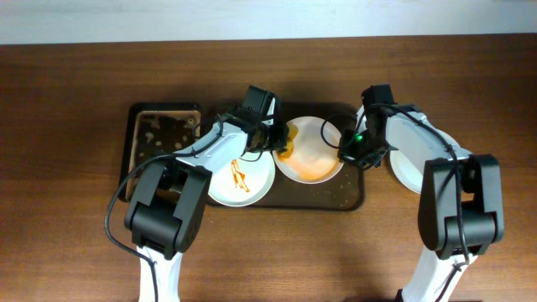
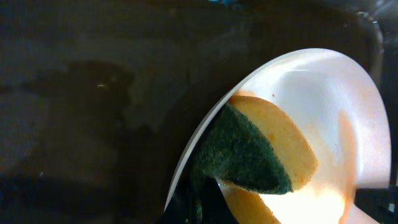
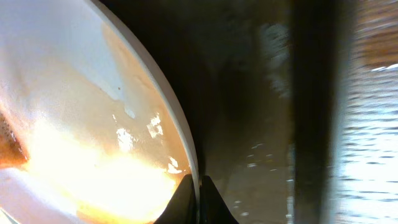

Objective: Clean dirty plates on tray and stack at the side
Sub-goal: 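Scrub the right-held plate with the sponge in the left gripper, then return the sponge to the black tray with the left gripper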

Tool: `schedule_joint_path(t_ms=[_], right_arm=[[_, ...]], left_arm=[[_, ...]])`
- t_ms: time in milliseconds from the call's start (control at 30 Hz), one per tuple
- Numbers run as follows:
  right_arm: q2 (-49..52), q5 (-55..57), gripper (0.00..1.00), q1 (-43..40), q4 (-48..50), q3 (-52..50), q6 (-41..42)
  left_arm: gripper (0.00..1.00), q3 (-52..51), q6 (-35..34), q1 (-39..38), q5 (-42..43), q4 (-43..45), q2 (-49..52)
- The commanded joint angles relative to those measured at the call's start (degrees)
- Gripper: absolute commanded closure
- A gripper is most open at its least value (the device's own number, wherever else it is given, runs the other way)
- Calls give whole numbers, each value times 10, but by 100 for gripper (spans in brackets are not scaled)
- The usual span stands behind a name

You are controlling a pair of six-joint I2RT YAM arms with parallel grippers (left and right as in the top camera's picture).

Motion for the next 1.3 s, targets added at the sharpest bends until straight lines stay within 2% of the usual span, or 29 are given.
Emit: schedule_joint_path(t_ms=[0,167,433,533,600,767,867,933,1000,1133,1267], right_arm=[[5,28,96,-4,-7,-7,-6],[5,32,96,-4,-7,-7,-5],[5,46,96,-4,-9,-7,-6],[5,46,76,-4,-3,-7,-6],[6,46,72,-4,6,-7,-6],[9,44,74,-3,10,-7,-6],[9,44,78,7,12,-9,-6],[9,45,83,18,19,-16,-6],[9,57,96,30,23,-21,-5],[2,98,96,30,16,-9,-6],[-39,170,96,18,-53,78,-37]], left_arm=[[100,13,35,26,-85,-45,-5],[100,56,35,26,-81,-106,-61],[100,58,34,46,-93,-161,-136],[100,58,35,81,-108,-216,-148],[100,58,35,109,-122,-250,-150],[100,58,35,171,-180,-303,-150],[100,58,35,205,-208,-320,-150],[100,58,35,227,-208,-330,-150],[100,56,34,241,-208,-337,-150],[100,55,35,254,-208,-350,-150],[100,55,35,255,-208,-351,-150]])
